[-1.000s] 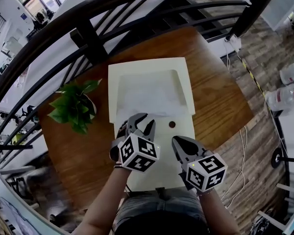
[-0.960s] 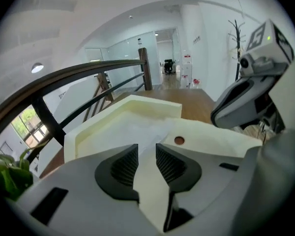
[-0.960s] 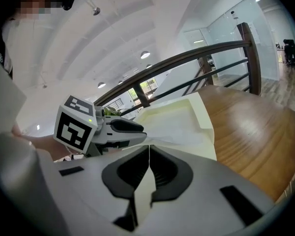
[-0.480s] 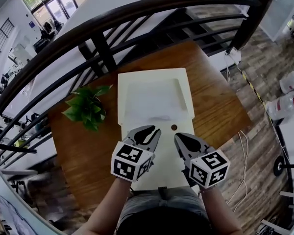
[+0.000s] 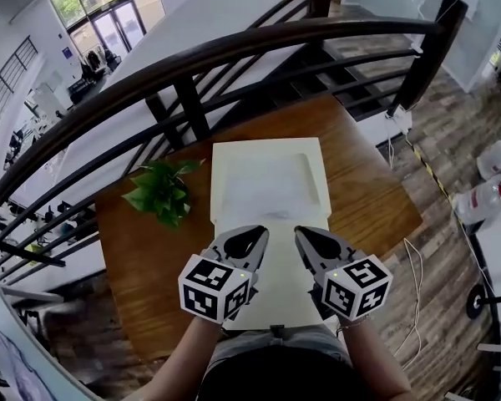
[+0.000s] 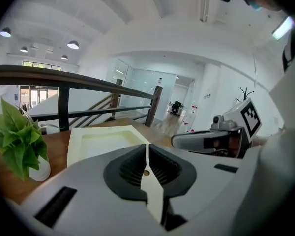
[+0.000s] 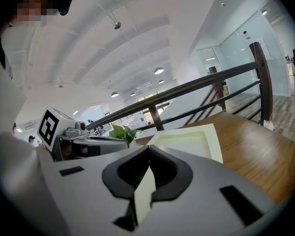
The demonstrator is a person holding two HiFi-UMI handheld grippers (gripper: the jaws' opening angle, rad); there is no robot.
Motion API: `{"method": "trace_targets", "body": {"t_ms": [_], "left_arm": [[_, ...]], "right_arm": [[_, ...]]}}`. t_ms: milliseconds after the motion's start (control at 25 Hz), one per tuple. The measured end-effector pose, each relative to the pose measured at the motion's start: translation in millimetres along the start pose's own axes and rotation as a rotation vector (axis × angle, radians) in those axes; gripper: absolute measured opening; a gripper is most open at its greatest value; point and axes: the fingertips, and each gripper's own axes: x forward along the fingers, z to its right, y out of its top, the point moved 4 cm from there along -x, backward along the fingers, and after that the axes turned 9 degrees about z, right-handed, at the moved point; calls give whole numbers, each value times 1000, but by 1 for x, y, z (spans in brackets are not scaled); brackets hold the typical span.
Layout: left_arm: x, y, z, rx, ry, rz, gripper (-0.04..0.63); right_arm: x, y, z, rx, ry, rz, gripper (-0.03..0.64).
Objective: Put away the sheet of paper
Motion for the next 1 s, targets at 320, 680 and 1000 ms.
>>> {"method": "trace_targets", "body": {"t_ms": [320,680,1000], "left_arm": [[-16,0,0,-9,24,11,28],[-24,-3,8,-32,30,23,28],[-27,-20,6,-28,61,-30,28]], "right_arm": [[-4,8,-19,18,57,28,27],[-11,5,-26,8,67,23,26],[-16,-1,-22,19,59,9,27]]}}
